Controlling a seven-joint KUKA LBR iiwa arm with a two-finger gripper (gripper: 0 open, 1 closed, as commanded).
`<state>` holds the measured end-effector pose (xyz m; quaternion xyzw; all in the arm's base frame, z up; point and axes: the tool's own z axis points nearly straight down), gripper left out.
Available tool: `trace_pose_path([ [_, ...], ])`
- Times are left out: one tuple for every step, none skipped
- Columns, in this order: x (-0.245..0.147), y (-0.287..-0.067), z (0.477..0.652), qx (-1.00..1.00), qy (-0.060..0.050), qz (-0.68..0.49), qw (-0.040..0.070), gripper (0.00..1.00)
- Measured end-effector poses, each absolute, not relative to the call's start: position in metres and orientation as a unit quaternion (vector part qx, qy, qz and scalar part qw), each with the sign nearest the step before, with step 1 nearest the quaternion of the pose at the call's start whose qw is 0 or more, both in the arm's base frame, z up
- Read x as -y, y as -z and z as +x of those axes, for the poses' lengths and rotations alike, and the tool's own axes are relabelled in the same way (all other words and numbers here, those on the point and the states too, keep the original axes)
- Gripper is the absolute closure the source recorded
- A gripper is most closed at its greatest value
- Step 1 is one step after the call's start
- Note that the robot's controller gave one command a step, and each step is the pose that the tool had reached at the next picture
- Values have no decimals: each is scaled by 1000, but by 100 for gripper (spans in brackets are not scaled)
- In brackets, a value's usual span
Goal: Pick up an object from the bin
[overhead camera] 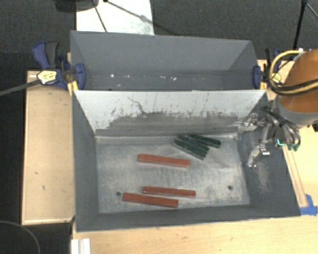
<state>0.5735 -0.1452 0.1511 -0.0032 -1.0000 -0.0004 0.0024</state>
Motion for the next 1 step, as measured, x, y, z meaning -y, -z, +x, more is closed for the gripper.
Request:
trace_pose_path([
  [145,-156,575,1000,0,-1,-2,0],
])
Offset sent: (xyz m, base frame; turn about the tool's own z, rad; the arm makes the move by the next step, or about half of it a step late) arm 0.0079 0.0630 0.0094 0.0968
